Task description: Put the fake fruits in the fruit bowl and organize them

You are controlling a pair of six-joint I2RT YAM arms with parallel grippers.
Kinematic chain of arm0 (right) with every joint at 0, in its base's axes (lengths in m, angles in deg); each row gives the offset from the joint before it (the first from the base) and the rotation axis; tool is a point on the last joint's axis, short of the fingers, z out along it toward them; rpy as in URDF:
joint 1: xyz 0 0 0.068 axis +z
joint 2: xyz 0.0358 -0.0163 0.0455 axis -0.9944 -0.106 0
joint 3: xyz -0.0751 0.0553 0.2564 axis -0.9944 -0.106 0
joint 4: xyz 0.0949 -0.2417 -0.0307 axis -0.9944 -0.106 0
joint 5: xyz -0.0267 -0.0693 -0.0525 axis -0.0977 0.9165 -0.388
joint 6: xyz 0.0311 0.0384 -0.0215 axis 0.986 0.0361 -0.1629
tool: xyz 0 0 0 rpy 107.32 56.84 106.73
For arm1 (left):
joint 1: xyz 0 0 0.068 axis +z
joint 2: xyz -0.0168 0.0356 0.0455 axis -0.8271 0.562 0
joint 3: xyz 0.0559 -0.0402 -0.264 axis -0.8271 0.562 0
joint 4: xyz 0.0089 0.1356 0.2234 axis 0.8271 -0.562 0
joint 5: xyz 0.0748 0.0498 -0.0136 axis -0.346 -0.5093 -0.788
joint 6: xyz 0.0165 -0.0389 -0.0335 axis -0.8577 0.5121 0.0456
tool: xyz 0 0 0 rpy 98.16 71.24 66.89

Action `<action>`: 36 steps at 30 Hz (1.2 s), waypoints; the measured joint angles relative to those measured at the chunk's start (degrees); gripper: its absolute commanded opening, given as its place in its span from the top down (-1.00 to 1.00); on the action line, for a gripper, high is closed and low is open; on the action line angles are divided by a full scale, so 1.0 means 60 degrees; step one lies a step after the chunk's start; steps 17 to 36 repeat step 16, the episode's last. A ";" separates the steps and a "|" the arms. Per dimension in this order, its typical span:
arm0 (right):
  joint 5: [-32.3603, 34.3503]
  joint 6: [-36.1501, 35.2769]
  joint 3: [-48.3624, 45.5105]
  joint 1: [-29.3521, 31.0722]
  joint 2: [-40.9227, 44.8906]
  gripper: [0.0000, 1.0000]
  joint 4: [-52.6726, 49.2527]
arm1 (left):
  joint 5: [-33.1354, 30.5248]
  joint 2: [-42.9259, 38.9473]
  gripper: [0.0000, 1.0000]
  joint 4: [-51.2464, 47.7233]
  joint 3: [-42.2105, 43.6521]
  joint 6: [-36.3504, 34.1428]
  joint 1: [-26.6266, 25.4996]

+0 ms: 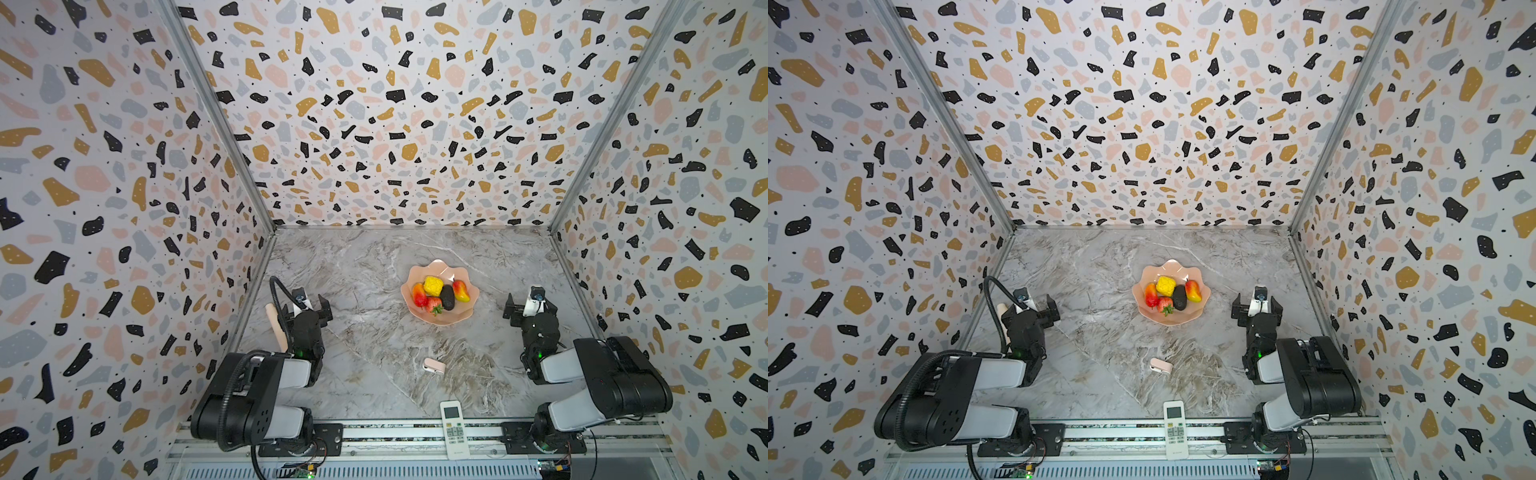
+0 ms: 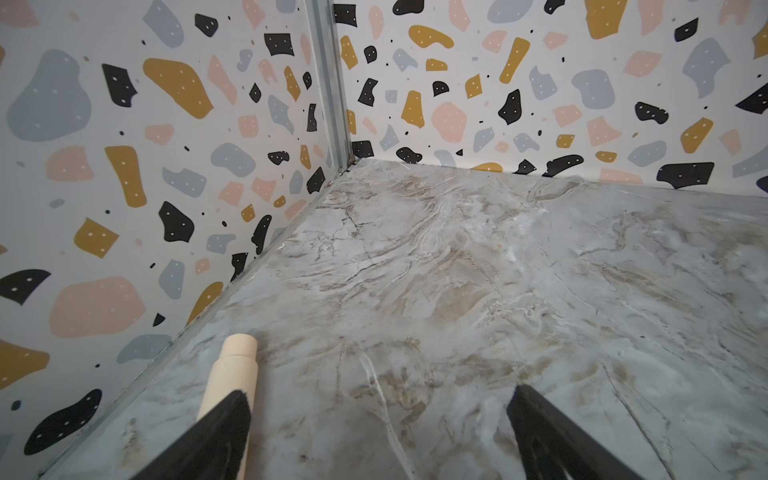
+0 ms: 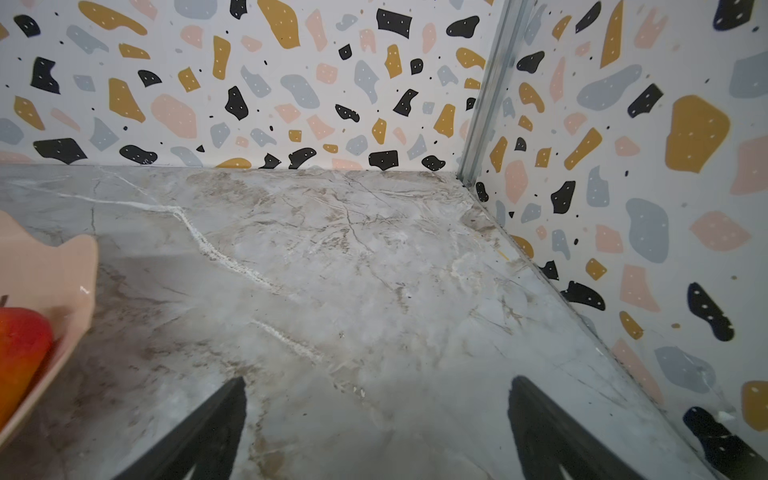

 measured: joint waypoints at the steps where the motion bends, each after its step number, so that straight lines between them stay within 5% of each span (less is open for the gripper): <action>1: -0.0113 0.0018 0.0015 -0.0004 0.0000 -0.98 0.0018 | 0.0080 0.0004 -0.99 -0.0015 0.0015 -0.0051 -0.0004; 36: -0.0430 0.0047 0.0073 0.0095 0.0004 -0.98 -0.0040 | 0.0346 -0.0011 -0.99 0.0430 0.0022 -0.0127 -0.0004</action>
